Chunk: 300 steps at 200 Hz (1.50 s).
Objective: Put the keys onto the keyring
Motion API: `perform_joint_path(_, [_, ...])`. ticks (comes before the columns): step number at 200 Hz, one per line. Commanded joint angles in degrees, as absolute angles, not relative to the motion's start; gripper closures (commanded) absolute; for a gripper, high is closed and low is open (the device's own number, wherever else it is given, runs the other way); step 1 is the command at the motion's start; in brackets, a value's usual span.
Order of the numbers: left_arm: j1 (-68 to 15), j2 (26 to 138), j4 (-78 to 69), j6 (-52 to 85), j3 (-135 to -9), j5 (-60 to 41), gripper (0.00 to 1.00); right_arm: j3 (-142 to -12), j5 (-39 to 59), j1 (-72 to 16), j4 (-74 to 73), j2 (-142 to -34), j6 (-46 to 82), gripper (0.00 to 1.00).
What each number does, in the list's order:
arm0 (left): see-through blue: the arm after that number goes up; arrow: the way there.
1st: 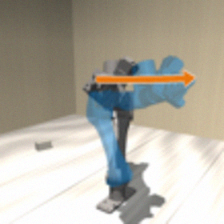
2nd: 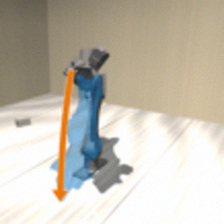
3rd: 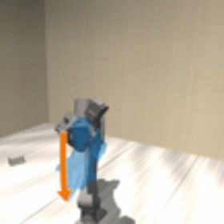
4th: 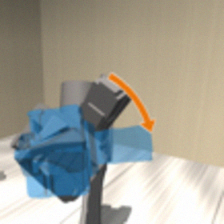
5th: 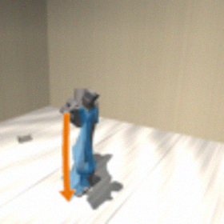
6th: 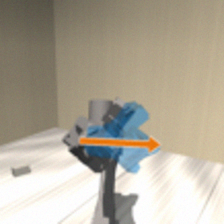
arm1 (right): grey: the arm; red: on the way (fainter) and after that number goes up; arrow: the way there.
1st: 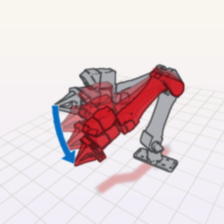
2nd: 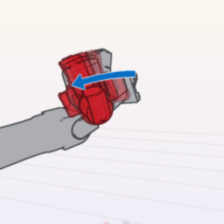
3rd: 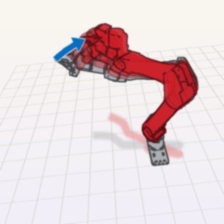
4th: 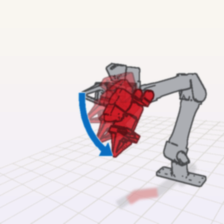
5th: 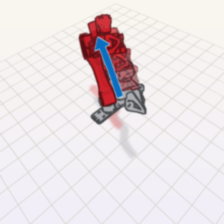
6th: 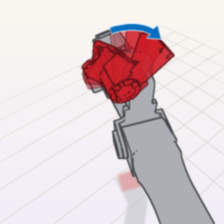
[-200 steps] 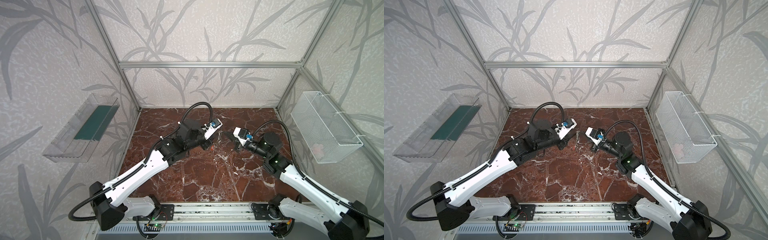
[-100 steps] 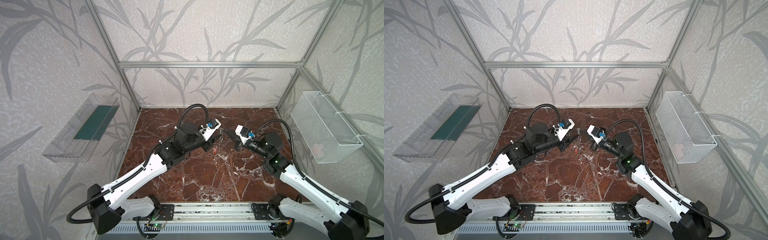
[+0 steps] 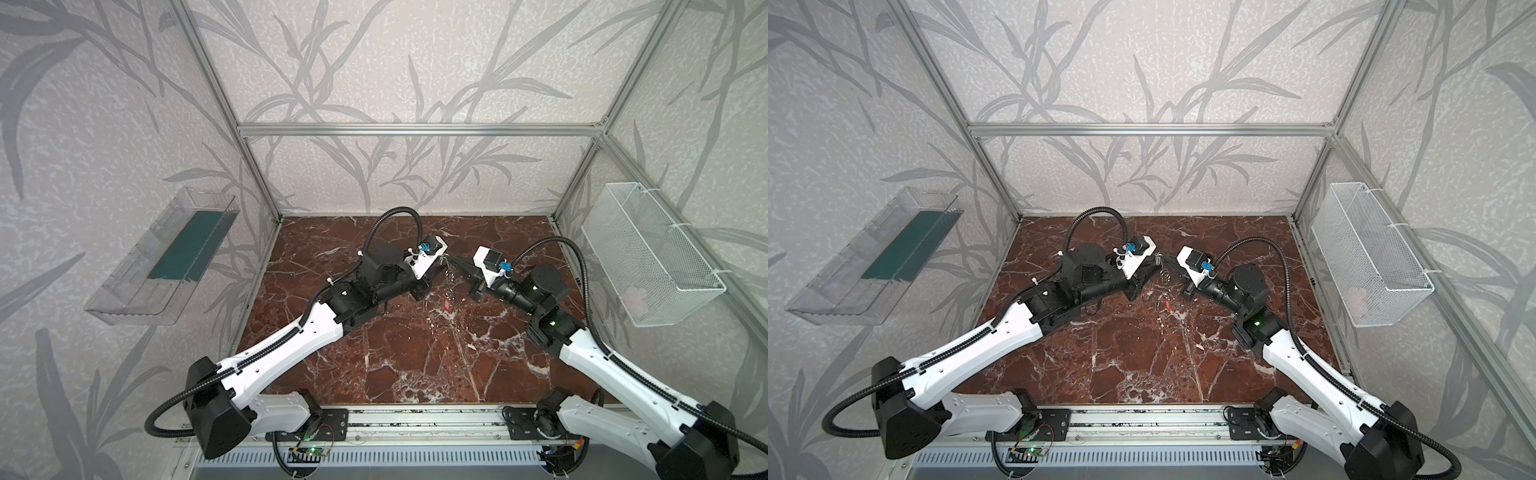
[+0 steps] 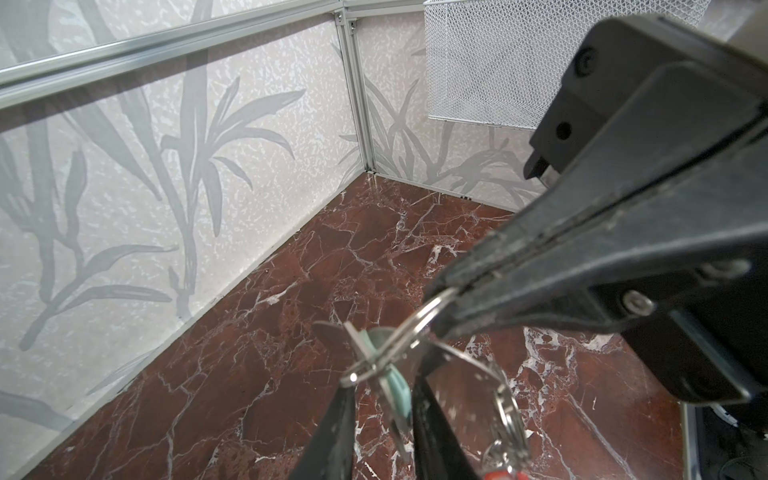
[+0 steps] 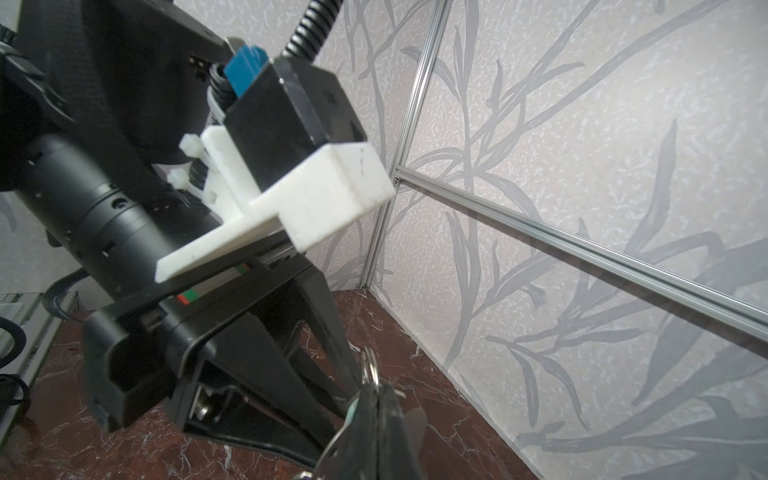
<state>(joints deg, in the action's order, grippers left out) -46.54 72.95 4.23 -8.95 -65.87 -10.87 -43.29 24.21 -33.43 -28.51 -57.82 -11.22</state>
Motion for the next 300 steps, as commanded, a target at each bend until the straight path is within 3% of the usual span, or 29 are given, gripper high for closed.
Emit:
perform_joint_path(1, [-46.8, 73.4, 2.4, -8.8, -67.8, -11.2, 0.81, -43.3, 23.2, -33.7, -32.2, -57.7, -8.8, 1.0])
perform_joint_path(53, [-47.4, 73.7, 1.7, -10.1, -67.8, -10.0, 1.0, -43.0, 21.2, -33.7, -33.3, -57.8, -6.4, 1.0])
perform_joint_path(134, [-52.0, 73.2, -1.1, -17.2, -65.7, -1.4, 1.0, -43.0, 12.6, -33.7, -33.9, -57.8, -0.9, 1.0])
perform_joint_path(203, [-56.6, 76.6, -5.2, -25.3, -65.9, 10.0, 1.0, -43.9, 11.8, -33.8, -33.5, -58.6, 4.0, 1.0])
perform_joint_path(219, [-56.6, 76.1, -7.9, -24.6, -65.0, 11.7, 0.84, -43.6, 12.6, -33.7, -33.3, -58.2, 3.0, 1.0])
perform_joint_path(272, [-56.3, 72.9, -9.0, -23.2, -62.2, 10.4, 0.84, -43.0, 13.8, -33.5, -34.3, -58.6, 3.9, 1.0])
perform_joint_path(300, [-55.3, 72.8, -12.0, -19.1, -60.9, 10.2, 0.74, -42.9, 15.4, -33.4, -36.7, -59.0, 4.9, 1.0])
